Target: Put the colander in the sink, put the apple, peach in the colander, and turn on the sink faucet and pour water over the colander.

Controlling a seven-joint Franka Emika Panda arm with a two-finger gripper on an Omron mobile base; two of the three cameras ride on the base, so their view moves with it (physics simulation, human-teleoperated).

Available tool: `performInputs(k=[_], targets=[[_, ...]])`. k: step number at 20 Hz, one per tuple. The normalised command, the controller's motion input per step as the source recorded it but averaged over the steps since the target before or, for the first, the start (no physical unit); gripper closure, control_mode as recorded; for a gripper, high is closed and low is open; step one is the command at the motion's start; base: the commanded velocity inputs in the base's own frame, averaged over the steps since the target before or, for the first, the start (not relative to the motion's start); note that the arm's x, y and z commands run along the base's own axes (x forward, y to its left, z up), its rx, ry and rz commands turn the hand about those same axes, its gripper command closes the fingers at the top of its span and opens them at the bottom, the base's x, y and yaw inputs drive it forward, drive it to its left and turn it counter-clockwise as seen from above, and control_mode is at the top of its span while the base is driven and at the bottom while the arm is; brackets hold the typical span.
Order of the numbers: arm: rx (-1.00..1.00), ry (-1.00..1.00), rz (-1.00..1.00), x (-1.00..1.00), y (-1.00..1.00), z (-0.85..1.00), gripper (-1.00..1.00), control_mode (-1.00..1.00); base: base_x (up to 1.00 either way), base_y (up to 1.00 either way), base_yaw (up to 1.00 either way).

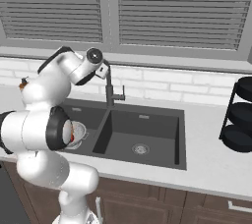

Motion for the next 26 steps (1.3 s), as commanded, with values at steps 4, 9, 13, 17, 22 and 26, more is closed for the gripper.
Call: performInputs(k=[4, 9, 13, 17, 22, 26], targets=[[0.0, 0.0, -0.17, 0.42, -0.33, -0.31, -1.0, -1.0, 0.0, 0.0, 0.0], [0.12, -0.12, -0.08, -0.57, -0.17, -0.1, -1.0, -1.0, 0.0, 0.0, 0.0], [0.21, -0.26, -0.02, -0.68, -0.26, 0.24, -1.0, -1.0, 0.0, 0.0, 0.0], [0.06, -0.08, -0.06, -0.26, -0.31, -0.41, -1.0, -1.0, 0.0, 0.0, 0.0], [0.0, -0.01, -0.09, 0.13, -0.05, -0.53, -1.0, -1.0, 0.0, 0.0, 0.0], [0.0, -0.04, -0.05, 0.5, 0.0, -0.02, -1.0, -1.0, 0.0, 0.0, 0.0]])
